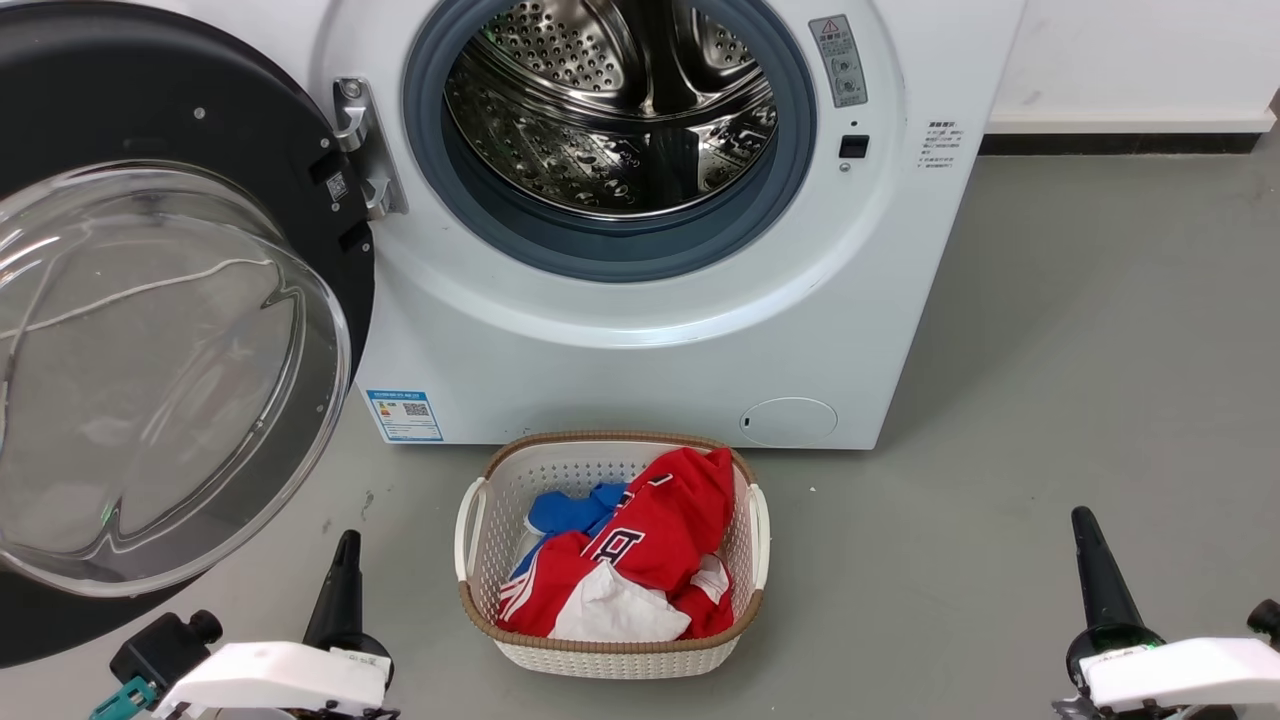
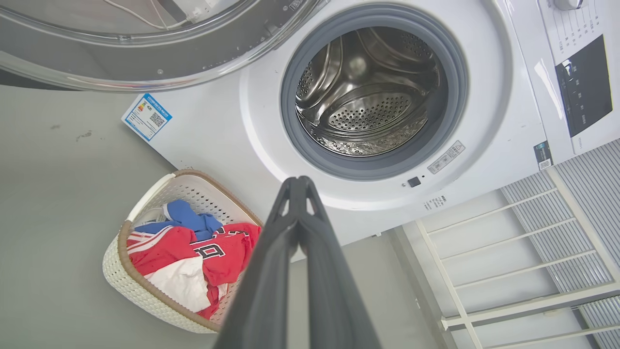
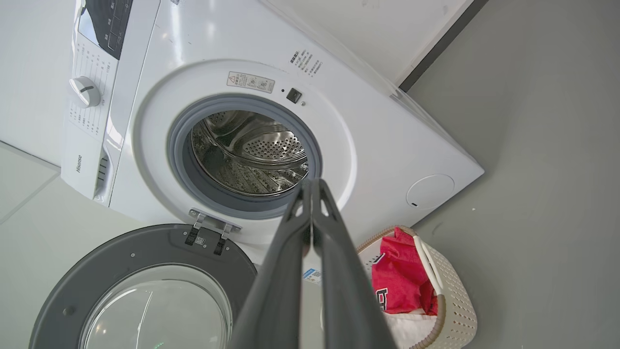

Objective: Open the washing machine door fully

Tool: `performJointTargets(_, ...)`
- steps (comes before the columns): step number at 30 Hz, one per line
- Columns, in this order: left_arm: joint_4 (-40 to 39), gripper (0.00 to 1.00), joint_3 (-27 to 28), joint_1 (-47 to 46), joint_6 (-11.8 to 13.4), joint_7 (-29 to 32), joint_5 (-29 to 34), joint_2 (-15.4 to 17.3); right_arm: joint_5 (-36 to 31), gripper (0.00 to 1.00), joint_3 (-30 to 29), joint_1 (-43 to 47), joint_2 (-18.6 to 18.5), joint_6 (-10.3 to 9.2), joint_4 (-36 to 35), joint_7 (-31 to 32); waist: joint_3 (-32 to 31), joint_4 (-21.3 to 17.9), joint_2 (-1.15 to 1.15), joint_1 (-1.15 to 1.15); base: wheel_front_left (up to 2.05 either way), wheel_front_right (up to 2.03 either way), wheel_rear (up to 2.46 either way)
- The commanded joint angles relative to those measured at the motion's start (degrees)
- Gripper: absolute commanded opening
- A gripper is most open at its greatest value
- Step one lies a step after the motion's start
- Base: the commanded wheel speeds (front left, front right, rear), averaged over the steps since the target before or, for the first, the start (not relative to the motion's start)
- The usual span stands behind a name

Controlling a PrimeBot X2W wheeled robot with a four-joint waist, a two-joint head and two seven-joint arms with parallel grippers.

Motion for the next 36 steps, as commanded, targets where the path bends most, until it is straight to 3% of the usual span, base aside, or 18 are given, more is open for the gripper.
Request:
performJointTargets(1,-0.4,0.00,0.3,-1.5,-0.2,0.3,-1.5,0.1,1.7,0.00,-0.1,-1.4,-0.5,0.01,-0.1,0.3,0.0,0.0,0.00,0.00,0.00,0.00,0.00)
performJointTargets(36,1.1,0.00,1.6,-4.4,-1.1,5.6,-23.7,0.0,22.4,0.00,-1.0,-6.1,-0.3,0.00,3.9,5.7,0.1,-0.2,0.00,0.00,0.00,0.00,0.00)
